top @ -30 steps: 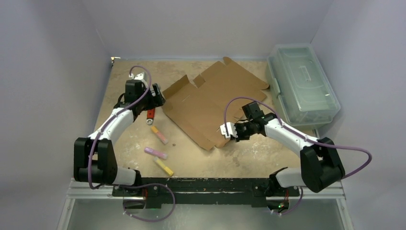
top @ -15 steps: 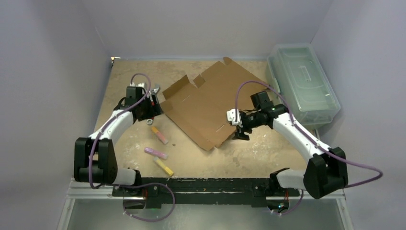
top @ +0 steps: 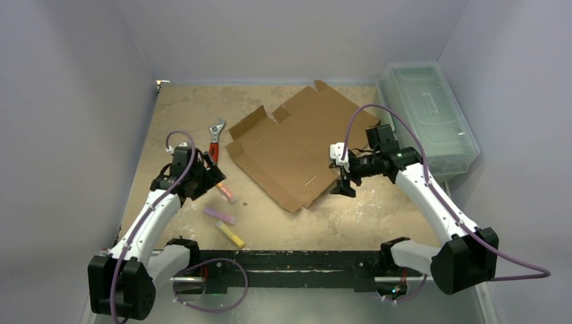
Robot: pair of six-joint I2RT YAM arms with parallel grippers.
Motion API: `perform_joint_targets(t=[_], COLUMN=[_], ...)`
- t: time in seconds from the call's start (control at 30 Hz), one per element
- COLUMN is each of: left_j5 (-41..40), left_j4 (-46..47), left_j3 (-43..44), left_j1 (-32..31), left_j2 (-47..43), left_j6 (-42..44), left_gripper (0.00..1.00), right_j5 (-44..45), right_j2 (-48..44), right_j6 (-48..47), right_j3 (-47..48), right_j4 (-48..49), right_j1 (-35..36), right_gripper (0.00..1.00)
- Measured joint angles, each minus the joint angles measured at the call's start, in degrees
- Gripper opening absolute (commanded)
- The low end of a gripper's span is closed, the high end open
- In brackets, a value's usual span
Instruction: Fold the paper box
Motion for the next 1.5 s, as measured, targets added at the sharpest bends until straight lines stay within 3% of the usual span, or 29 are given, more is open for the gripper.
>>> perform_joint_targets(t=[0.2,0.4,0.5,0.7,0.93,1.2,1.5], left_j5=[-7.2,-6.7,-2.3,10.7,19.6,26.4,31.6], left_j4=[-4.9,-1.8,3.7,14.3,23.6,23.3,23.6], left_j3=[-0.2,-0.4,1.1,15.5,25.9,38.4,43.0], left_j1=[-2.4,-5.2,-4.1,0.5,6.5,8.7,7.8], left_j2=[3.6,5.4,8.8,25.9,38.3,51.8,59.5], left_j6=[-6.7,-7.4,-1.3,14.0,21.8,31.5,33.9], left_gripper=[0.76,0.78,0.80,0.81,0.79,0.71,0.56], right_j5=[-1.4,-1.4,-1.7,-2.3,-2.9,-3.9,-4.0], right_j2=[-0.7,-0.8,-0.8,-1.6,-2.8,-2.4,-1.3], right_j6=[3.2,4.5,4.8,5.1,5.4,5.1,4.9], right_j3=[-0.5,-2.3,-2.9,-4.0,-4.7,-4.7,-4.7], right_j4=[0.9,2.1,2.6,3.4,3.9,3.8,3.8], right_j1=[-0.5,-1.5,-1.8,-2.2,-3.1,-3.2,-3.2], right_gripper=[0.84,0.85,0.85,0.86,0.87,0.87,0.88])
